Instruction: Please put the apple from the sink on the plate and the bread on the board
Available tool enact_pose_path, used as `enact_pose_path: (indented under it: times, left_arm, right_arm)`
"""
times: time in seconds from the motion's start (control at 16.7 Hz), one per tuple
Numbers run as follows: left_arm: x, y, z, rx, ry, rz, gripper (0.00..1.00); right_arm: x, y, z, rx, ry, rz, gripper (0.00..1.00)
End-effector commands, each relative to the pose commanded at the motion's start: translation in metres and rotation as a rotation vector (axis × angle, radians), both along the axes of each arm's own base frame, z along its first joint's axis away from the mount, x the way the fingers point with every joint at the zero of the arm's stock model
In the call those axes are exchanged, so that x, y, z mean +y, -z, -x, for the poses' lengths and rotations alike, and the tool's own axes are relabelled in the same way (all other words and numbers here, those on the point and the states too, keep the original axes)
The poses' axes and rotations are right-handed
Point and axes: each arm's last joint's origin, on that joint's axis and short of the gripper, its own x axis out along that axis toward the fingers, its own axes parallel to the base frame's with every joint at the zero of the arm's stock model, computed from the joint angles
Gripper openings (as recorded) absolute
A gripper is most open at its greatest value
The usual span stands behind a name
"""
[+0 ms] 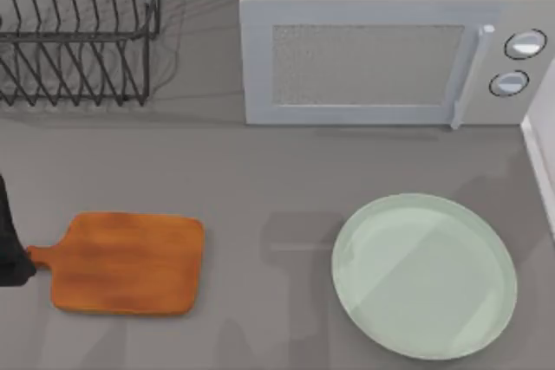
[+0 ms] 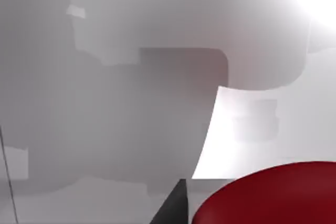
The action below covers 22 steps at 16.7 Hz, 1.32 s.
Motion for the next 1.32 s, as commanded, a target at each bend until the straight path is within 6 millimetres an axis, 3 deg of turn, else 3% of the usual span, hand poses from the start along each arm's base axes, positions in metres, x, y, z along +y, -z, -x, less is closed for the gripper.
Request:
enact_pose_path:
  times: [0.18,0.48,0.66,0.9,1.32]
  left_arm:
    - [0.0,0.0,0.0,0.0,0.0,0.0,1.0]
    - [0.0,0.0,0.0,0.0,0.0,0.0,1.0]
    - [0.0,0.0,0.0,0.0,0.0,0.0,1.0]
    - [0.0,0.0,0.0,0.0,0.0,0.0,1.0]
    - [0.0,0.0,0.0,0.0,0.0,0.0,1.0]
  right_arm:
    - [0.001,-0.033,0.002,-0.013,0.0,0.003,0.0]
    - [0.001,-0.036,0.002,-0.014,0.001,0.003,0.0]
    - [0.013,-0.053,0.0,-0.042,0.006,0.012,0.0]
    - [0.055,-0.069,0.01,0.0,0.021,0.005,0.0]
    - [0.157,-0.088,0.048,0.125,0.039,0.024,0.0]
